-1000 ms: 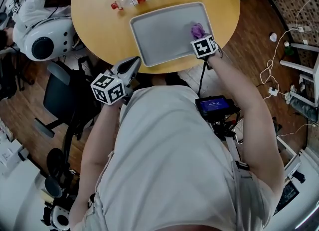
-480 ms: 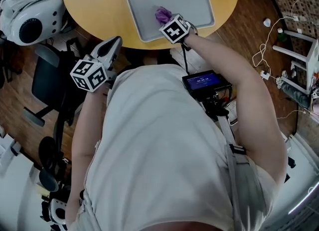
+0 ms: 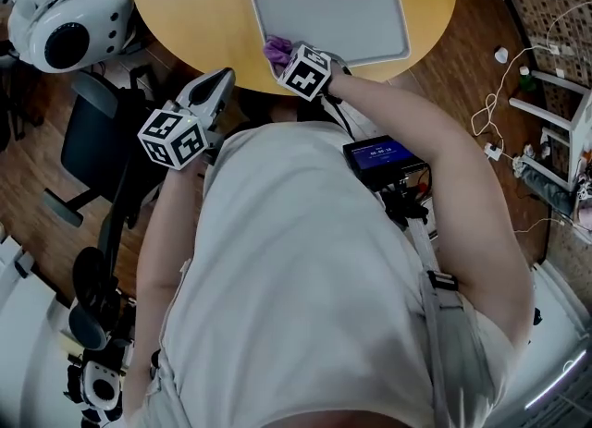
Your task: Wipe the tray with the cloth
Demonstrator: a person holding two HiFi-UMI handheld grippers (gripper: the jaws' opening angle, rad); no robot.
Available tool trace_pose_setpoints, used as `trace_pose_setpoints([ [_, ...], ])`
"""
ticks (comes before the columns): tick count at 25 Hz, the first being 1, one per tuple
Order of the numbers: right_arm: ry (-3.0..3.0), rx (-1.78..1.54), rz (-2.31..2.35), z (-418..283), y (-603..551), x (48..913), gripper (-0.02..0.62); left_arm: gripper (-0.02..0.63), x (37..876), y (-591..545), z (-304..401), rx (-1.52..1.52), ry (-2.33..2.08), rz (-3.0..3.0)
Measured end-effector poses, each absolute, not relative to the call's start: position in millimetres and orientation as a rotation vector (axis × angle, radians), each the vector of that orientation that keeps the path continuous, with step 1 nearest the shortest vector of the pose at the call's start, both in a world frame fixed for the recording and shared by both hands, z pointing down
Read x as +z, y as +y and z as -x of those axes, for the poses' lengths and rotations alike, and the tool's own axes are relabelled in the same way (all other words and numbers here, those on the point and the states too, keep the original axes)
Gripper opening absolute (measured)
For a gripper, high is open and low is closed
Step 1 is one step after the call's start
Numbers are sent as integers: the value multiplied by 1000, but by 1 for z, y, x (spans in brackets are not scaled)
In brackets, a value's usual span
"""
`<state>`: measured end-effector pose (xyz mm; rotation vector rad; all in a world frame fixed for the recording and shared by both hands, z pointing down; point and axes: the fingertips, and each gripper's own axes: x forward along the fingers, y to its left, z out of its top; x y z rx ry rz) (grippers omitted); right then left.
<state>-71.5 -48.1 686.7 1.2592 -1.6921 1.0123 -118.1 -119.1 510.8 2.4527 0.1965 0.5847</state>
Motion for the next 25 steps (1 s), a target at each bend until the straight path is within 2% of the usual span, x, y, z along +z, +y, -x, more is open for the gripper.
trace_pose_setpoints([
  [9,-1781,989,-1055,66,-16,697,78,0,521,-120,110,586,218,-2454],
  [25,-1411,1138,-1526,-149,152,700,81,0,508,-62,43,612,246,-2460],
])
